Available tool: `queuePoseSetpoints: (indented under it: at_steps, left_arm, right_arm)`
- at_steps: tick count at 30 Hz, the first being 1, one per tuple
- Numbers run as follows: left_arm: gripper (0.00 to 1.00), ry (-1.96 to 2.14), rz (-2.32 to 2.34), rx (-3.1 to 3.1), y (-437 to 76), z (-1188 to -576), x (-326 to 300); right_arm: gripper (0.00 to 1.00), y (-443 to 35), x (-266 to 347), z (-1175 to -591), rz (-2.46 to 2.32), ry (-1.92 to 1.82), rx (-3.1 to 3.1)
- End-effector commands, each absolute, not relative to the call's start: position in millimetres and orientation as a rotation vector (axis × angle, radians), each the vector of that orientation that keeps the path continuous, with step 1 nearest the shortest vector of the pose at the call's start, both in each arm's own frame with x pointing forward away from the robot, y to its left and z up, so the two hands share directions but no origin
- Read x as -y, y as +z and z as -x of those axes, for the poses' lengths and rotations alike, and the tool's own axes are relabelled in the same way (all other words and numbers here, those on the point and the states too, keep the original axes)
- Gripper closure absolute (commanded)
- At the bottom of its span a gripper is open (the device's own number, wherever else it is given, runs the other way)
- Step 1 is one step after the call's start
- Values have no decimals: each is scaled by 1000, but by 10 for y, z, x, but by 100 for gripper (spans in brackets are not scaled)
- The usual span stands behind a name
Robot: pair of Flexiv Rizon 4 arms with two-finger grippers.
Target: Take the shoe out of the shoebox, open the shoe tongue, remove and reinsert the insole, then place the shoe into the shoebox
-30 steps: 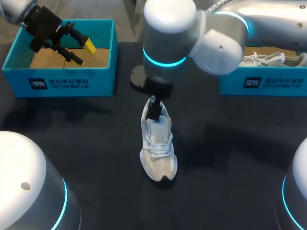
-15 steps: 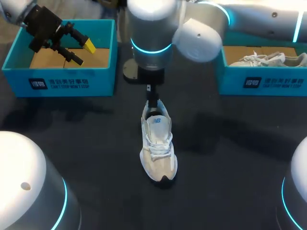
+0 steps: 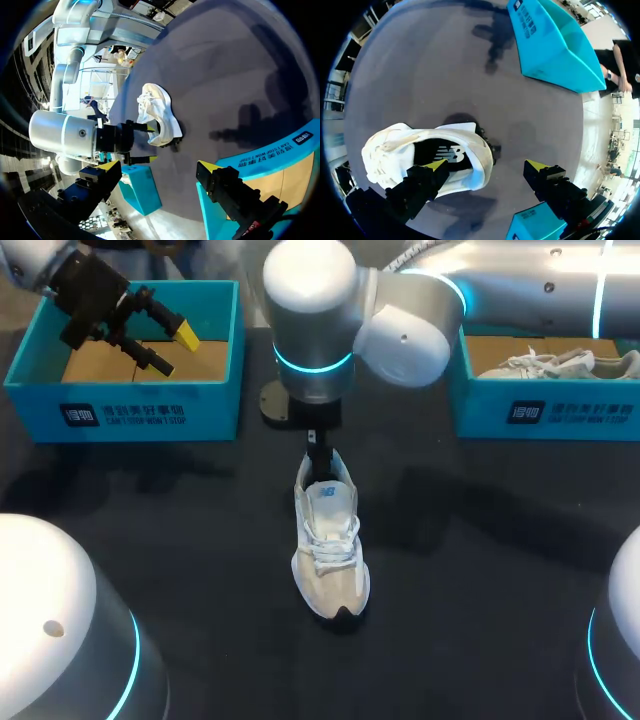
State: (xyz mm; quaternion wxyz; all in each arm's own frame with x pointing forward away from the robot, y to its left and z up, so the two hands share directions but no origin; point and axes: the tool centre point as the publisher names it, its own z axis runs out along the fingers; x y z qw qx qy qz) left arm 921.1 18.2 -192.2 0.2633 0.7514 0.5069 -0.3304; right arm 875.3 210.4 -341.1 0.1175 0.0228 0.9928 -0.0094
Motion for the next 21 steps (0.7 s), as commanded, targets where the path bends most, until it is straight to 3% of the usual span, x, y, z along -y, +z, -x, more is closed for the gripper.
queuePoseSetpoints:
  at_steps: [1, 6, 8, 12, 17, 21]
  left_arm:
    - [0, -891, -2035, -1371, -1919, -9210, -183]
    - [0, -891, -2035, -1371, -1919, -9210, -183]
    - [0, -891, -2035, -1371, -1919, -9210, -183]
    - [0, -891, -2035, -1371, -1919, -9210, -183]
    - [0, -891, -2035, -1371, -1919, -9210, -183]
    - [0, -891, -2035, -1371, -1919, -9210, -183]
  right_arm:
    - [0, -3614, -2105, -8806, -72, -12, -2911]
    - [4, -3731, -2091, -8841, -87, -13, -2920]
    - [16, -3748, -2084, -8848, -92, -15, -2922]
    - [53, -3762, -2078, -8850, -101, -20, -2926]
    - [58, -3774, -2088, -8817, -91, -31, -2930]
    - [72, -3796, -2087, -8797, -91, -36, -2936]
